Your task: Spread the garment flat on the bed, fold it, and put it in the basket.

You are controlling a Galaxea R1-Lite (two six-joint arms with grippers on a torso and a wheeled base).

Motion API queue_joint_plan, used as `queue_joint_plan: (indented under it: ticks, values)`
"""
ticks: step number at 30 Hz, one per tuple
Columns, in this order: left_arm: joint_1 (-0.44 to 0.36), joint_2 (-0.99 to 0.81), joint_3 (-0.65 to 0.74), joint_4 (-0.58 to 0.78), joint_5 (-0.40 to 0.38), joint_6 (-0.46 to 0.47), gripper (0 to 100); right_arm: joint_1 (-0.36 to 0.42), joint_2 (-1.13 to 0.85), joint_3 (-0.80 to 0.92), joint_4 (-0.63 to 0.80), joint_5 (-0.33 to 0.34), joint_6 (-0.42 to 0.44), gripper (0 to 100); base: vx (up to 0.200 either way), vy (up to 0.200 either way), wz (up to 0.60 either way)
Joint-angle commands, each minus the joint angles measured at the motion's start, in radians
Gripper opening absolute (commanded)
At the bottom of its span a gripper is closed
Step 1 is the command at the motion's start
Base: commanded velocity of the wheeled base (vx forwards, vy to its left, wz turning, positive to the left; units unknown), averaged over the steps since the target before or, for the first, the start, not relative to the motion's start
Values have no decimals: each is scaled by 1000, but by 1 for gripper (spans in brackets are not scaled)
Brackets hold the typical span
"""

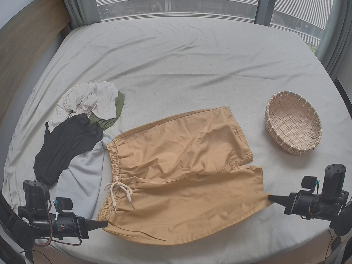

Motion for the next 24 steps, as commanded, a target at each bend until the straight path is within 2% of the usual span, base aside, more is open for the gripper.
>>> queue_joint_plan:
  ticks: [1, 4, 6, 8, 9, 17, 21, 24]
  values:
    - [-5, -19, 0, -153, -16, -89, 0, -4, 2, -78, -89, -3, 58, 0, 0, 0, 0]
    - [-8, -16, -1, -215, -13, -138, 0, -4, 0, -109, -91, -3, 67, 0, 0, 0, 0]
    - [-19, 5, -3, -290, -7, -213, 0, -10, 2, -170, -89, -3, 81, 0, 0, 0, 0]
    - [-20, 8, -4, -296, -5, -219, 0, -11, 3, -177, -88, -3, 81, 0, 0, 0, 0]
    - [-26, 39, -9, -351, 32, -248, 0, -23, 9, -246, -83, -1, 96, 0, 0, 0, 0]
    - [-33, 159, -23, -450, 102, -261, 0, -33, 67, -370, -83, -1, 119, 0, 0, 0, 0]
    - [-34, 208, -21, -534, 122, -310, 0, -33, 95, -436, -82, -1, 119, 0, 0, 0, 0]
    - [-34, 212, -43, -549, 127, -357, 0, -33, 120, -480, -82, 0, 122, 0, 0, 0, 0]
